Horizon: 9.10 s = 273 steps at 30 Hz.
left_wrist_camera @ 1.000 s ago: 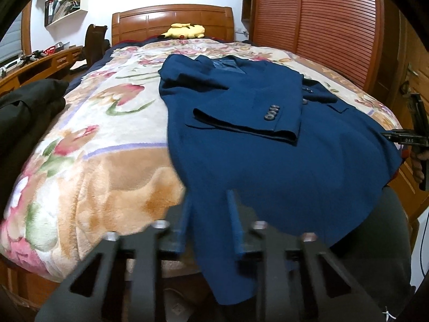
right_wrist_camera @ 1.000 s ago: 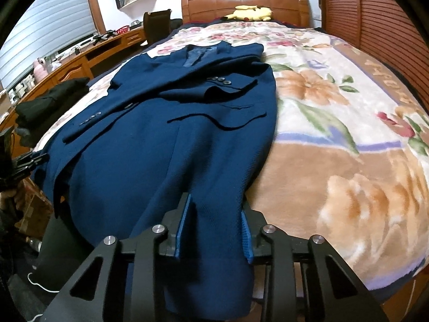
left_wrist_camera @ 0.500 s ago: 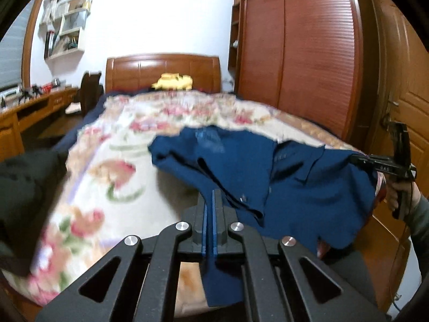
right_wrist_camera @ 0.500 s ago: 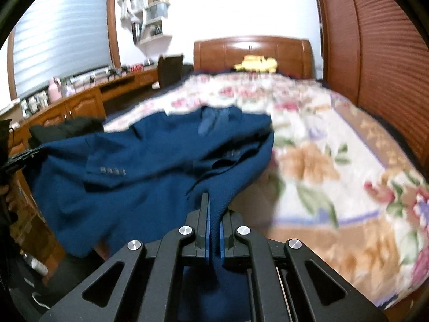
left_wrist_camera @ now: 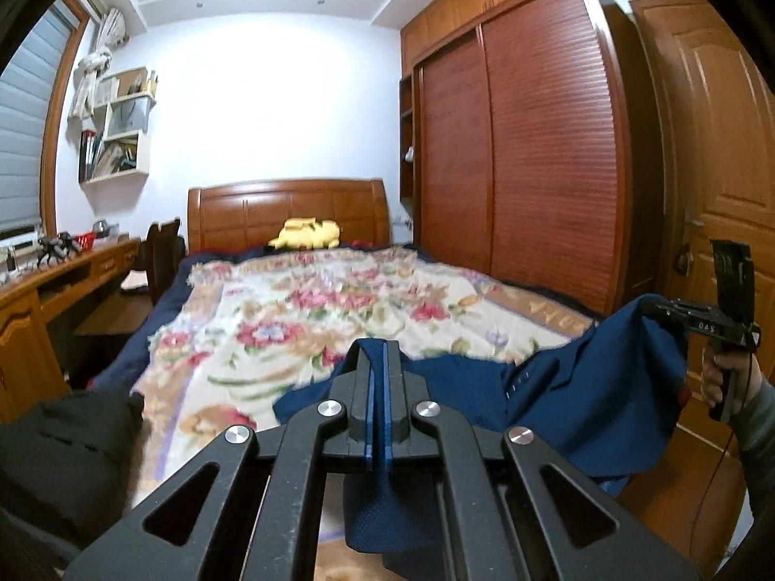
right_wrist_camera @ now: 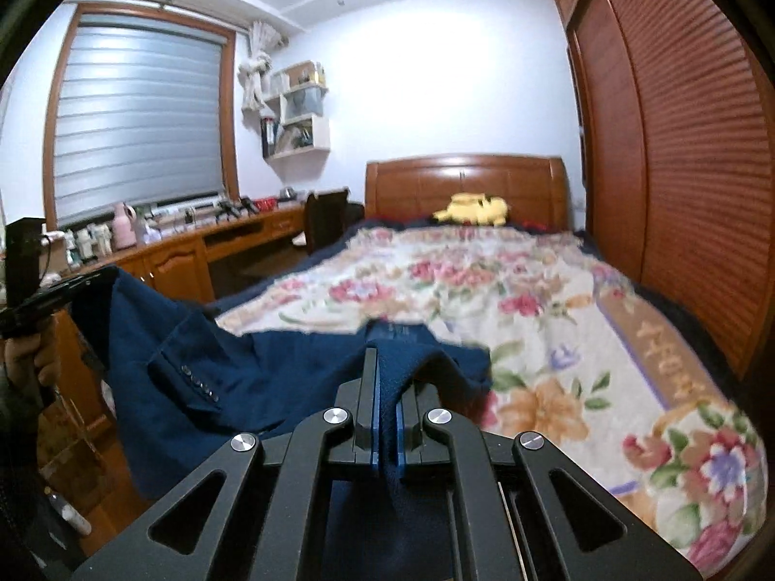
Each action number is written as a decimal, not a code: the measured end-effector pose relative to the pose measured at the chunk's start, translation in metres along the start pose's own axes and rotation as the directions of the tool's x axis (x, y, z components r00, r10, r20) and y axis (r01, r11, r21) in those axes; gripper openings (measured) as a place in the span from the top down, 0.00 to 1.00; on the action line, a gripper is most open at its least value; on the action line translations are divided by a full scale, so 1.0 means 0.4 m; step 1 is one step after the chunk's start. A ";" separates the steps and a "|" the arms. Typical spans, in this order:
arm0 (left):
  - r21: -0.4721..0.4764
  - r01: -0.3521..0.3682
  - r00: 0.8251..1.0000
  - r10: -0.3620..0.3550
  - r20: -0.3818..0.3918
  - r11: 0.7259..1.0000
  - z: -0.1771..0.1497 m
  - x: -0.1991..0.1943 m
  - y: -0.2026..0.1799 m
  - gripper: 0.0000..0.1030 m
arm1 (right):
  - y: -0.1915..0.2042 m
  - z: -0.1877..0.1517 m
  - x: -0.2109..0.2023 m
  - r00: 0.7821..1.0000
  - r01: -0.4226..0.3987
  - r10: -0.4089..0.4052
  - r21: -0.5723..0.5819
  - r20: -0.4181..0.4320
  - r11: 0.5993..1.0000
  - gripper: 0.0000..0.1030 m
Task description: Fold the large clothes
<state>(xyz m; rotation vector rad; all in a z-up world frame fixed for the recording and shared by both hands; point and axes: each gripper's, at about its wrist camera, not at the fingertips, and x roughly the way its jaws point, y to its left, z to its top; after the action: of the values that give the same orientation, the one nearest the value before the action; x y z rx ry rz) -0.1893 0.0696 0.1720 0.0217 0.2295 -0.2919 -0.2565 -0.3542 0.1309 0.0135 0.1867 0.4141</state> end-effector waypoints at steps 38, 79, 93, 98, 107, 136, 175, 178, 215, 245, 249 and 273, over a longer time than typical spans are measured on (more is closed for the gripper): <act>-0.103 -0.217 0.948 0.184 -0.260 0.971 -0.072 0.580 0.241 0.97 | -0.120 0.068 0.450 0.966 0.188 -0.192 -0.038 -0.176 0.981 0.96; -0.087 -0.050 0.941 0.018 -0.338 0.995 -0.327 0.520 0.053 0.21 | -0.037 -0.107 0.614 0.887 0.047 -0.118 -0.167 -0.447 0.985 0.26; -0.077 -0.028 0.938 0.000 -0.346 0.997 -0.356 0.498 0.063 0.21 | 0.007 -0.132 0.617 0.814 -0.037 -0.132 -0.278 -0.566 0.960 0.72; -0.075 -0.025 0.940 -0.002 -0.340 0.997 -0.356 0.497 0.069 0.21 | 0.027 -0.055 0.669 0.844 -0.003 -0.195 -0.369 -0.500 0.930 0.96; -0.100 -0.036 0.945 0.001 -0.326 0.994 -0.352 0.487 0.102 0.21 | 0.090 0.072 0.897 0.867 0.104 -0.292 -0.425 -0.405 0.899 0.97; -0.119 -0.098 0.945 0.055 -0.322 0.988 -0.357 0.460 0.169 0.21 | 0.286 -0.114 0.765 0.869 -0.261 0.070 -0.334 -0.489 0.906 0.31; -0.115 -0.077 0.942 0.035 -0.333 0.990 -0.366 0.475 0.167 0.21 | 0.260 -0.002 0.949 0.903 0.014 -0.169 -0.367 -0.395 0.930 0.37; -0.105 -0.066 0.942 0.028 -0.333 0.992 -0.367 0.475 0.150 0.21 | 0.239 -0.038 0.910 0.886 -0.036 -0.153 -0.394 -0.438 0.918 0.37; -0.055 -0.040 0.929 0.017 -0.370 0.998 -0.379 0.511 0.077 0.21 | 0.026 0.048 1.070 0.813 0.266 -0.412 -0.366 -0.412 0.892 0.27; -0.016 -0.091 0.903 0.076 -0.423 0.996 -0.410 0.556 0.076 0.21 | -0.255 -0.031 0.947 0.776 0.317 -0.340 -0.138 -0.531 0.938 0.97; -0.007 -0.098 0.896 0.085 -0.436 0.995 -0.420 0.563 0.073 0.21 | -0.321 0.016 0.853 0.764 0.459 -0.451 -0.103 -0.461 0.882 0.98; -0.015 -0.068 0.916 0.056 -0.396 0.998 -0.402 0.526 0.049 0.21 | -0.134 -0.136 0.521 0.851 0.247 -0.263 -0.094 -0.455 0.964 0.35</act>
<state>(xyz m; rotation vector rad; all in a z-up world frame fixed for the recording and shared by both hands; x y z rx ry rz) -0.0232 0.0377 -0.0326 0.0598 0.6359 -0.2183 -0.0579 -0.3210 0.0378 -0.1438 0.6513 0.1456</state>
